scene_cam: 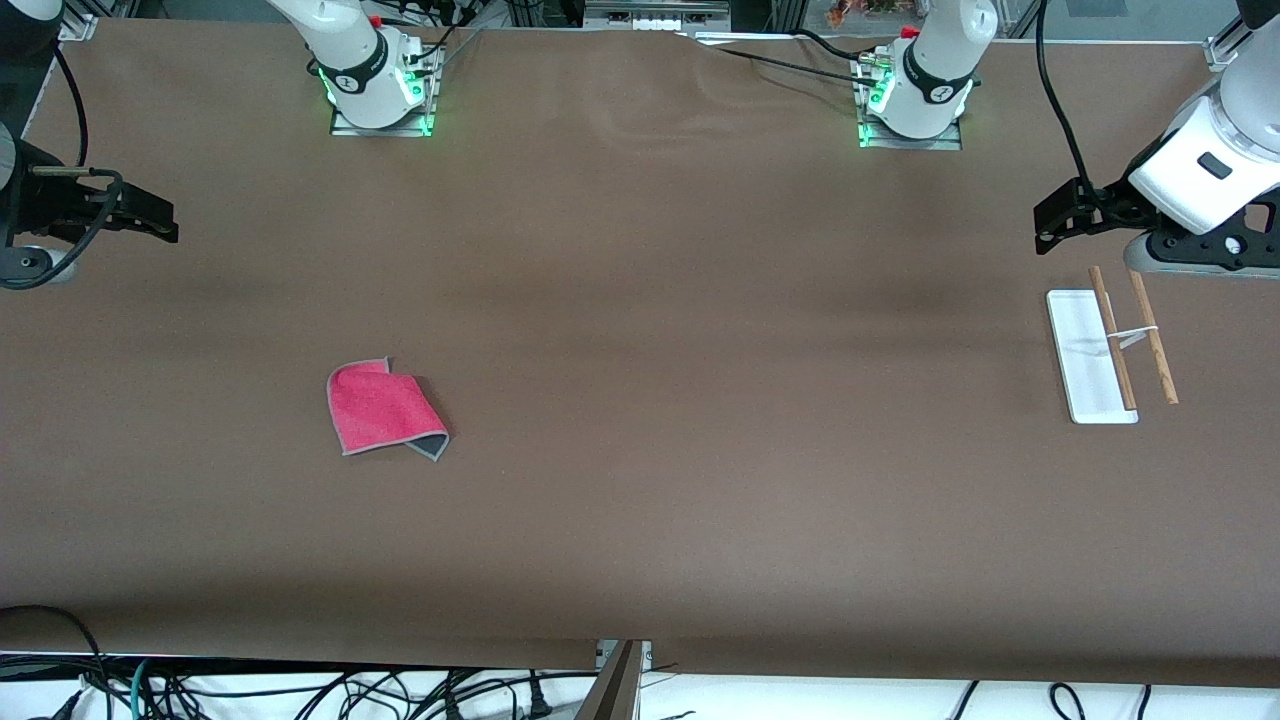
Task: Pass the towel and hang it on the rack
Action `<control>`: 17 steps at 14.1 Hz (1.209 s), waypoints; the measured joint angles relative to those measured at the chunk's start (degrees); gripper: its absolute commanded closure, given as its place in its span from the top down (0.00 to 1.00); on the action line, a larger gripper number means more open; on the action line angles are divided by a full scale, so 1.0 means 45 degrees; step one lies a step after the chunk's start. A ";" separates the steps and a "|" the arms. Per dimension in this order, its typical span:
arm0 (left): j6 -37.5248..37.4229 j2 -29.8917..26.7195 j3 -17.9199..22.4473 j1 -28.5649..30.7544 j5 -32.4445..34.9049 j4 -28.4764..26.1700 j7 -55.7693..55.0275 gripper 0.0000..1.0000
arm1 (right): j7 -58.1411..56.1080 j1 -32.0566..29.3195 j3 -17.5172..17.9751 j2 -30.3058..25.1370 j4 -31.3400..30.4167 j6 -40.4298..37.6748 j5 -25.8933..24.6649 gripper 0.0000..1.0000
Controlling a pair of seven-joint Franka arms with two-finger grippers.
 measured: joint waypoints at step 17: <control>0.0000 0.0000 -0.0003 -0.0001 0.0000 0.0001 0.0000 1.00 | -0.0013 0.0252 0.0089 0.0011 0.0078 0.0127 0.0000 1.00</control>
